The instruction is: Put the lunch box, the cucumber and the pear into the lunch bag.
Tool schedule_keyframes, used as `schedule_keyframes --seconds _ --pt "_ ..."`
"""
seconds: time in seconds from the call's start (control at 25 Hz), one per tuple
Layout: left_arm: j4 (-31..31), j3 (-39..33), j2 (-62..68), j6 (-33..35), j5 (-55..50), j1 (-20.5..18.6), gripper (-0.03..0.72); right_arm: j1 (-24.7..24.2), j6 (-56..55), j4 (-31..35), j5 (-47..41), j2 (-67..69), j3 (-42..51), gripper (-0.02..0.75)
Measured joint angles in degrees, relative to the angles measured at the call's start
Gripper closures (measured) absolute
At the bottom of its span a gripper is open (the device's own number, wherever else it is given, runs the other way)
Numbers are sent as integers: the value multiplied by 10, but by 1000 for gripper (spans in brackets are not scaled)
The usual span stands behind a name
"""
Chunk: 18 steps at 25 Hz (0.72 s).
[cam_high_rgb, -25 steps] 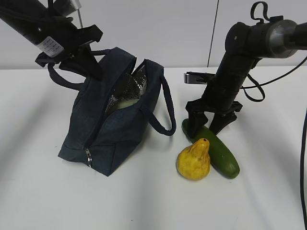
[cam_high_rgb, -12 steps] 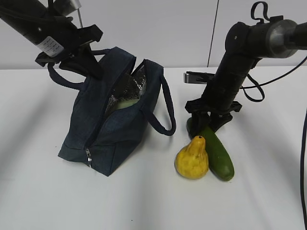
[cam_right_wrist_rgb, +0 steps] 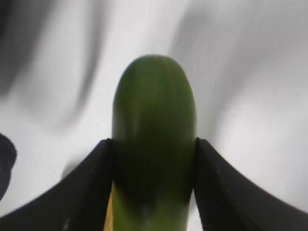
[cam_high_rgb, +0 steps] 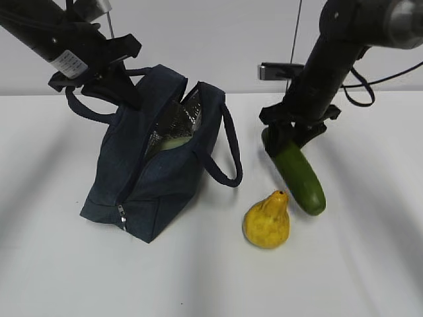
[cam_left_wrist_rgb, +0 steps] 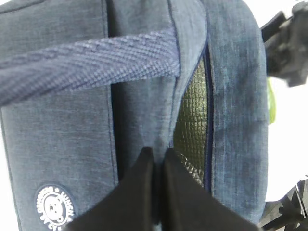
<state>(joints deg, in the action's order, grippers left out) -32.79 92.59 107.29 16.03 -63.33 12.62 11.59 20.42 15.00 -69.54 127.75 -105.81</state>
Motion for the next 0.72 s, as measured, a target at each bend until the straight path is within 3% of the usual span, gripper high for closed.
schedule_keyframes --seconds 0.24,0.36,0.72 --pt "2 0 0 0 -1 0 683 -3 -26 -5 -4 -48 -42 377" --pt "7 0 0 0 -1 0 683 -3 -41 27 -7 -68 -69 377" --pt "10 0 0 0 -2 0 683 -4 -47 309 -9 -79 -131 377"
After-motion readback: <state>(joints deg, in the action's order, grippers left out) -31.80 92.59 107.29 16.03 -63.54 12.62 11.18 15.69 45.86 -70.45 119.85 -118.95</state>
